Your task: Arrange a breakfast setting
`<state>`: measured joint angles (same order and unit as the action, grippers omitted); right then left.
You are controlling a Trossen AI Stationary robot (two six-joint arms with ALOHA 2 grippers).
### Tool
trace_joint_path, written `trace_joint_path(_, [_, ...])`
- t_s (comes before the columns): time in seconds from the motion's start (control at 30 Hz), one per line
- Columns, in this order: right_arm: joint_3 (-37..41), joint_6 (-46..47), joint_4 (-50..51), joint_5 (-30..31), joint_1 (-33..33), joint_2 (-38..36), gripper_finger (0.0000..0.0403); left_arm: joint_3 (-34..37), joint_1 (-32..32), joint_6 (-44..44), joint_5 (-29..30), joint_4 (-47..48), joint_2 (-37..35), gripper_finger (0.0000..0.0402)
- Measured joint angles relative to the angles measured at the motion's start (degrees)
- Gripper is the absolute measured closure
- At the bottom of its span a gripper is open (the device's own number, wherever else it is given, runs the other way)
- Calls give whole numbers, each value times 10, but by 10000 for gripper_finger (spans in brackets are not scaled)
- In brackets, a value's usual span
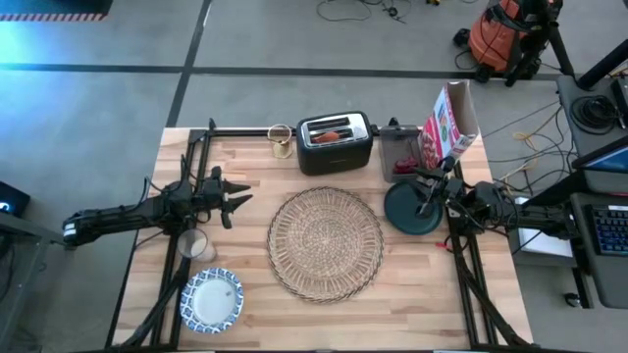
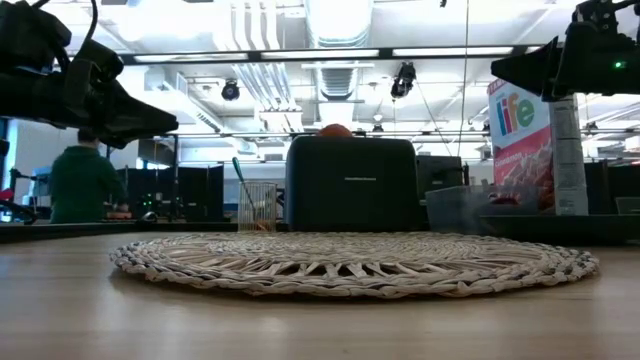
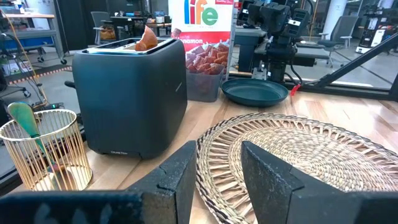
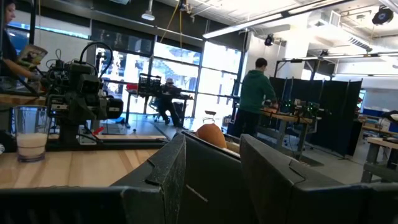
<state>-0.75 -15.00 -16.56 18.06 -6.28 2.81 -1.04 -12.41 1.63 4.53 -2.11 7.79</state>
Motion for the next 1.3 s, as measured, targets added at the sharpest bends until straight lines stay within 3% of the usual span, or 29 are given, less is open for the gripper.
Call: trace_joint_path(1.3, [0, 19, -2, 0, 0, 0, 262, 0, 0, 0, 0, 0, 0, 290])
